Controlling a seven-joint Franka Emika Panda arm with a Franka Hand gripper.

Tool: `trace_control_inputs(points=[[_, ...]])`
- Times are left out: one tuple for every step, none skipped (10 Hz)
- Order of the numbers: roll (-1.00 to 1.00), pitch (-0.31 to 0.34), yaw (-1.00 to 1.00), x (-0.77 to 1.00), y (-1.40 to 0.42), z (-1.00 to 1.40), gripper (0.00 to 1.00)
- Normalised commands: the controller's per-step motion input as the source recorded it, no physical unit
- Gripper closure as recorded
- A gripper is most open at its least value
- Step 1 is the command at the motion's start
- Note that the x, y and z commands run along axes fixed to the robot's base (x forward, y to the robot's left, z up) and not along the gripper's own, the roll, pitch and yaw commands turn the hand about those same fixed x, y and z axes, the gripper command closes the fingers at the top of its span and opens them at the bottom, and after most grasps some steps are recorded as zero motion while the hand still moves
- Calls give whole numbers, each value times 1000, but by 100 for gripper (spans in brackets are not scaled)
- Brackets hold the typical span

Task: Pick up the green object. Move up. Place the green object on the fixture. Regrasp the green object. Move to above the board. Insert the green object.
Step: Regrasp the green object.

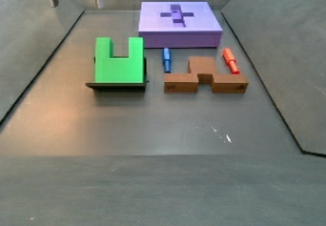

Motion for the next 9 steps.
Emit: trace_control_inputs(points=[[1000,183,0,-246,-143,86,0],[1000,174,0,-240,-146,77,0],[1000,160,0,-226,-149,69,0],[1000,151,14,-231,-154,63,0],[1000,131,37,-223,-169,51,0],[1000,86,140,-266,-211,23,0],[1000,89,283,-340,-157,0,0],[1000,43,349,-191,-106,0,0],[1000,146,423,289,0,0,0]])
